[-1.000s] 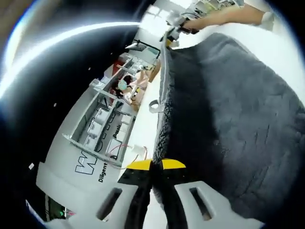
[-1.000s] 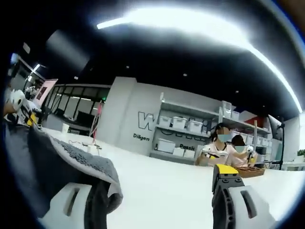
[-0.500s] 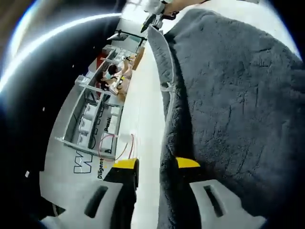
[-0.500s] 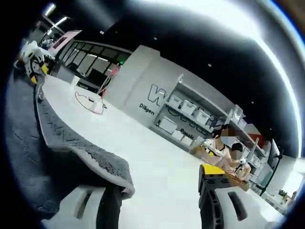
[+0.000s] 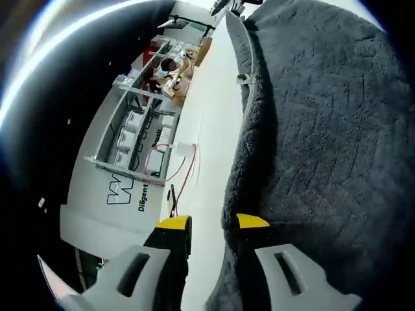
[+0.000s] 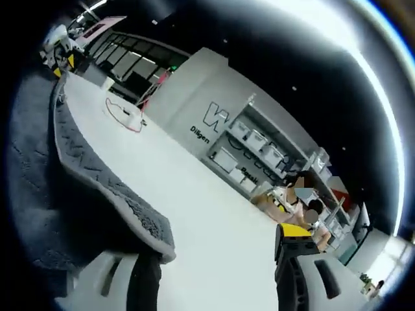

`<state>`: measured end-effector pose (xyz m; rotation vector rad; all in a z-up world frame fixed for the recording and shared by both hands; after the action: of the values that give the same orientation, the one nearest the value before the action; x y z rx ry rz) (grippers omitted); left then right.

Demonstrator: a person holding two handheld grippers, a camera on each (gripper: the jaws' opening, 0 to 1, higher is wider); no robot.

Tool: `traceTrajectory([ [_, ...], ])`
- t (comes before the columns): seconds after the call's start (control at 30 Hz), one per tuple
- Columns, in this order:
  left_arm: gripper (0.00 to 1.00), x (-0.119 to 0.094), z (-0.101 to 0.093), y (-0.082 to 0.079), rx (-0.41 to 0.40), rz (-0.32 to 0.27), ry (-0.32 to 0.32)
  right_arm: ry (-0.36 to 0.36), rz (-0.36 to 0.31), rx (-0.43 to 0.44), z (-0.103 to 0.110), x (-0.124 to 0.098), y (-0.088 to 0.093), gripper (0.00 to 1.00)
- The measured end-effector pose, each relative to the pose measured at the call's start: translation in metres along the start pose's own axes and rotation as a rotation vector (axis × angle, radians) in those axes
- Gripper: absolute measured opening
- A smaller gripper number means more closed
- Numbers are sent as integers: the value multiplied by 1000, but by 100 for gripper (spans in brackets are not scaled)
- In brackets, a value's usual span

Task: Open the folded towel by lifting each exposed corner and separating the folded layers until the towel lies flat within the target outline without major curled edges

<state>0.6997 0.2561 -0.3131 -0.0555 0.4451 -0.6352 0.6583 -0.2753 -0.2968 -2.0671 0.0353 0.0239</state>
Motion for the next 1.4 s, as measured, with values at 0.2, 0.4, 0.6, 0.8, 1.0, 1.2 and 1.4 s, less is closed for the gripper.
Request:
traceTrajectory([
  [0.2,11,-7,6,22,-36,115,-36,25,50,-78,0,0,5,73],
  [0.4,7,-20,8,44,-114,208,-52,26,51,-113,-1,0,11,73],
  [0.6,12,-30,23,63,-309,289,-158,62,71,12,-6,-4,13,74],
  [0.8,21,-26,19,74,-263,297,-120,-27,44,125,-10,-9,9,69],
  [1.0,20,-14,14,58,-279,218,-70,-131,170,-176,9,-6,11,61],
  [1.2,19,-13,17,45,-292,157,-76,-145,239,-293,15,-9,11,62],
  [1.4,19,-9,12,38,-253,137,-51,-185,251,-341,13,-22,0,50],
])
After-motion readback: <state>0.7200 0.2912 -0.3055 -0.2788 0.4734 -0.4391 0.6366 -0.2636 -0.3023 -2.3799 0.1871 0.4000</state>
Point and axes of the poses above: the point that each gripper's makers call its tool centre point, and the gripper's own axes: x roughly forward along the fingers, z roughly to its left, y roughly out of its underside, the point moved 9 cm from there along -x, roughly backward along the fingers, and after that the axes turned 5 degrees about x, right-handed, at the moved point
